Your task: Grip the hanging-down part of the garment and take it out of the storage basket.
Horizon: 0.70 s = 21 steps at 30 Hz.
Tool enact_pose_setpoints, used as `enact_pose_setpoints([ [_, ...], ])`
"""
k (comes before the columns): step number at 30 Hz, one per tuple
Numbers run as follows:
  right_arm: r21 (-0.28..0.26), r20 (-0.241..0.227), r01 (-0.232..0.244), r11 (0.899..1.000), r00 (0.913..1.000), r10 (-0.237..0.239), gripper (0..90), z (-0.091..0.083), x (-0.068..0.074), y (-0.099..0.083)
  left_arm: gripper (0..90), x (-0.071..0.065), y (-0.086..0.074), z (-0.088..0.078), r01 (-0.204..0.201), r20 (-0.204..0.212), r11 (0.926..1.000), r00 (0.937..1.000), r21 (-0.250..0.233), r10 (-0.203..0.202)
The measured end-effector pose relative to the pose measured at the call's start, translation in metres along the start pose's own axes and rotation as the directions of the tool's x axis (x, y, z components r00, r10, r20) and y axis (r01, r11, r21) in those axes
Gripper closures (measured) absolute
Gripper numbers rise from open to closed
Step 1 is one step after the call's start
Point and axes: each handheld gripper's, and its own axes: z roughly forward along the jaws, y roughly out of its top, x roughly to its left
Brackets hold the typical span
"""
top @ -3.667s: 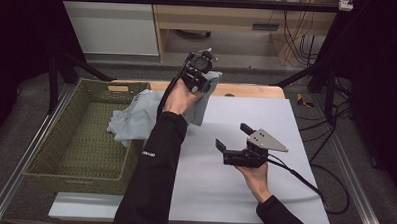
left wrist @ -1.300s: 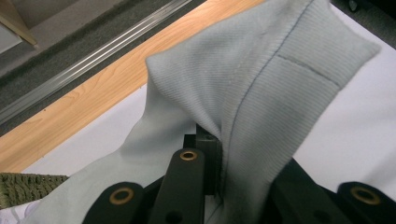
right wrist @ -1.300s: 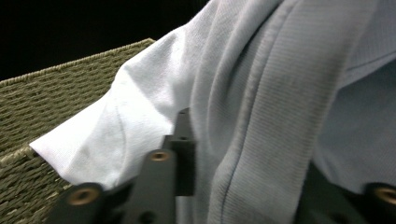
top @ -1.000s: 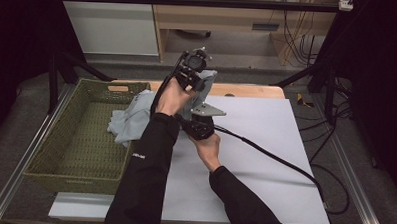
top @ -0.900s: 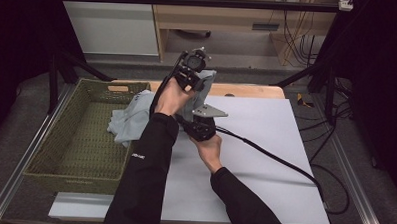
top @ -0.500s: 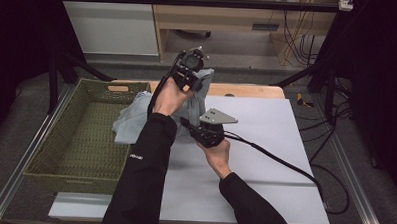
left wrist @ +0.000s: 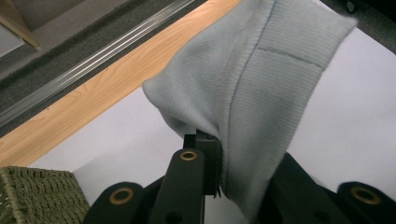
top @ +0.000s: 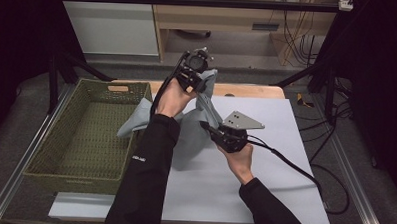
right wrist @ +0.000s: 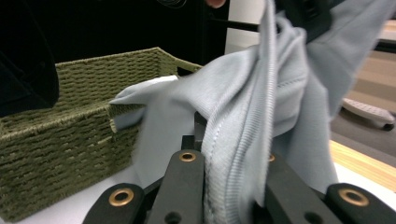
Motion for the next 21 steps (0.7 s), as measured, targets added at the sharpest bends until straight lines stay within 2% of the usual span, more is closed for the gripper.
enact_pose_setpoints([
  [3,-0.011,0.014,0.003,1.000,0.9999,-0.003,87.1,-0.010,-0.006,0.001,83.1,-0.002,-0.001,-0.001,-0.002,0.010,1.0000,0.9999,-0.009,0.002],
  [4,-0.014,0.018,-0.011,1.000,0.9998,0.011,87.1,-0.014,-0.008,0.002,83.1,-0.003,-0.001,-0.002,-0.003,0.012,0.9999,0.9999,-0.013,0.003],
  [12,-0.036,0.043,0.006,0.999,0.9990,-0.004,87.2,-0.033,-0.014,0.006,83.1,-0.009,0.000,-0.004,-0.007,0.034,0.9997,0.9994,-0.022,0.008],
  [21,-0.038,0.083,0.014,0.999,0.9964,-0.011,87.2,-0.050,-0.026,0.008,83.1,-0.017,0.001,-0.007,-0.020,0.029,0.9995,0.9994,-0.024,0.020],
])
